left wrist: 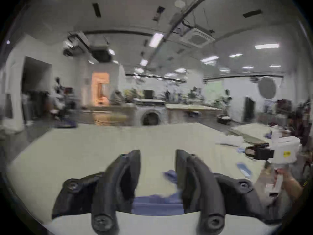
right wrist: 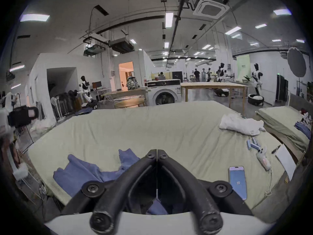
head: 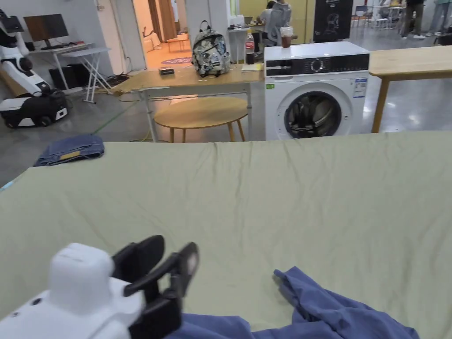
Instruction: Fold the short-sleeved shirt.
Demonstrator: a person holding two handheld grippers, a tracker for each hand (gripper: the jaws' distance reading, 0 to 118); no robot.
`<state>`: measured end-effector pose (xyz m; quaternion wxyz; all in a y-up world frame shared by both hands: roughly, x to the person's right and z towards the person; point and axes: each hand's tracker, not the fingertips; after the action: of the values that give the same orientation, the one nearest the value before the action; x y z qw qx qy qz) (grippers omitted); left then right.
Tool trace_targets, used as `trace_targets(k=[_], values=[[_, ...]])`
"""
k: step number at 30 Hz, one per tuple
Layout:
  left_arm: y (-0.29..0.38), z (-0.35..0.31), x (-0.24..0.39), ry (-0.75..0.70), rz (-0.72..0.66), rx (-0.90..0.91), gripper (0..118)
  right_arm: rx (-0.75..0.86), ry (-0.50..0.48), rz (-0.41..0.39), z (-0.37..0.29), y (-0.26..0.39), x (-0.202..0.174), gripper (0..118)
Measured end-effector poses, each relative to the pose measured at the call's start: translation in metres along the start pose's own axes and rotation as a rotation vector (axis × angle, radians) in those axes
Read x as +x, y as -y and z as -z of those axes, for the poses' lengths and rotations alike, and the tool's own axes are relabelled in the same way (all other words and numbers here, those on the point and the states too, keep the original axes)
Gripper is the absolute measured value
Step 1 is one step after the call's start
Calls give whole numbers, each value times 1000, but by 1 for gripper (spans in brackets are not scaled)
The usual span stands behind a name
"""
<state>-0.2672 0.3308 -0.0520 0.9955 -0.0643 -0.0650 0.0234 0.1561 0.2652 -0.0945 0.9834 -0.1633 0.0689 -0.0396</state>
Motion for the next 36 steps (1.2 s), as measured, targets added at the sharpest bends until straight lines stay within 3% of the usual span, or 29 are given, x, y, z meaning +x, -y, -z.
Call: trace_targets(k=[1, 2, 7, 15, 16, 17, 18, 23, 27, 29, 31, 34, 36], values=[[-1, -9, -8, -33, -2, -1, 8, 3, -13, -11, 0, -1, -3, 0], [-2, -19, -17, -74, -10, 2, 0, 4, -22, -20, 0, -1, -6, 0], [8, -37, -51, -210, -63, -61, 0, -4, -48, -35, 7, 0, -14, 0], [47, 30, -102, -109, -199, -334, 0, -36, -71, -68, 15, 7, -19, 0], [55, 48, -110, -76, -251, -403, 12, -40, -71, -66, 16, 9, -18, 0], [63, 69, -118, -55, -266, -445, 42, -48, -72, -60, 16, 11, -16, 0], [72, 89, -124, -35, -268, -492, 54, -56, -70, -49, 16, 13, -15, 0], [115, 185, -139, -86, -279, -727, 58, -91, -47, 7, 18, 25, 1, 0], [159, 218, -148, -137, -334, -864, 58, -117, 2, 35, 20, 37, 22, 0], [176, 224, -146, -156, -330, -926, 49, -137, 28, 41, 20, 40, 32, 0], [173, 214, -131, -199, -214, -873, 37, -146, 59, 43, 17, 43, 39, 0], [170, 215, -113, -187, -113, -899, 8, -166, 98, 64, 14, 49, 51, 0], [172, 216, -108, -166, -124, -910, 3, -190, 122, 73, 12, 54, 58, 0]])
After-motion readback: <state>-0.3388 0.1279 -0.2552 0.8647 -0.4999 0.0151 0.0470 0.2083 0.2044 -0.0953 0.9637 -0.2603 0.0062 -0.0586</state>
